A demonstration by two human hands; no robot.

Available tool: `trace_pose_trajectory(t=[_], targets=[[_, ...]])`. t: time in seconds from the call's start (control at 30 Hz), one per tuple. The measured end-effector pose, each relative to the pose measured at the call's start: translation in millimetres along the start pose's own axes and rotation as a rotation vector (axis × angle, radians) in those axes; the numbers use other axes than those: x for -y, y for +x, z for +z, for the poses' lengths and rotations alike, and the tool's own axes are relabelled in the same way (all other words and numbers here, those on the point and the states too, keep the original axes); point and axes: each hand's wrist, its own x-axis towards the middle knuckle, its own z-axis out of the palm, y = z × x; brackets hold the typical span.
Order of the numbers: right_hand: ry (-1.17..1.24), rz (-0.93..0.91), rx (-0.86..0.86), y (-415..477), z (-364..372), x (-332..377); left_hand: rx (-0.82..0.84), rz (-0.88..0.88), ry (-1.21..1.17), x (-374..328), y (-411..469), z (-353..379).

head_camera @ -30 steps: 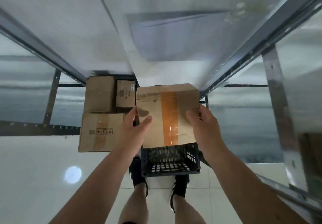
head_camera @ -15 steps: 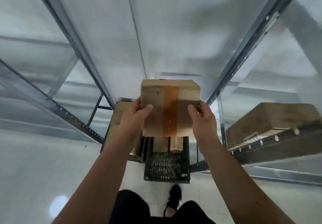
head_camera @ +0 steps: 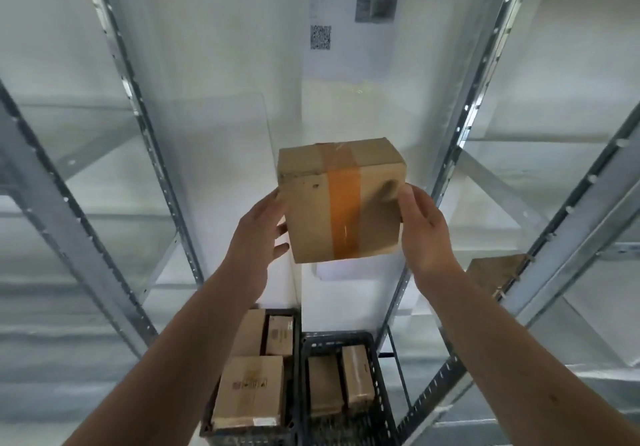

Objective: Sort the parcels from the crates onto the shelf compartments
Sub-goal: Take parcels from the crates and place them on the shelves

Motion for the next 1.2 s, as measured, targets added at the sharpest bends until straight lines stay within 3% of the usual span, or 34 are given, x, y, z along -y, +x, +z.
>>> trace_pose_trajectory(t=[0.2,0.5,0.73,0.97,1.2], targets=[[0.073,-0.056,-0.071,-5.4,-14.7,74.7,-0.007,0.186,0.065,-71.5,-14.8,-5.6],[0.243,-0.103,0.098,2.1,-57.3,162.3,-0.082,0.327,-0.062,-140.4,-41.4,11.4],[0.260,-0.125,0.167,7.7,-77.7,159.6,-0.052,0.383,-0.001,-131.5,-51.7,26.1],[0.274,-0.123,0.106,7.5,-87.1,150.1,-0.031,0.513,0.054,-119.6,-54.4,45.9],[0.275,-0.092,0.117,17.9,-92.2,137.9,0.063,0.510,0.054,-103.4,-34.4,46.7]])
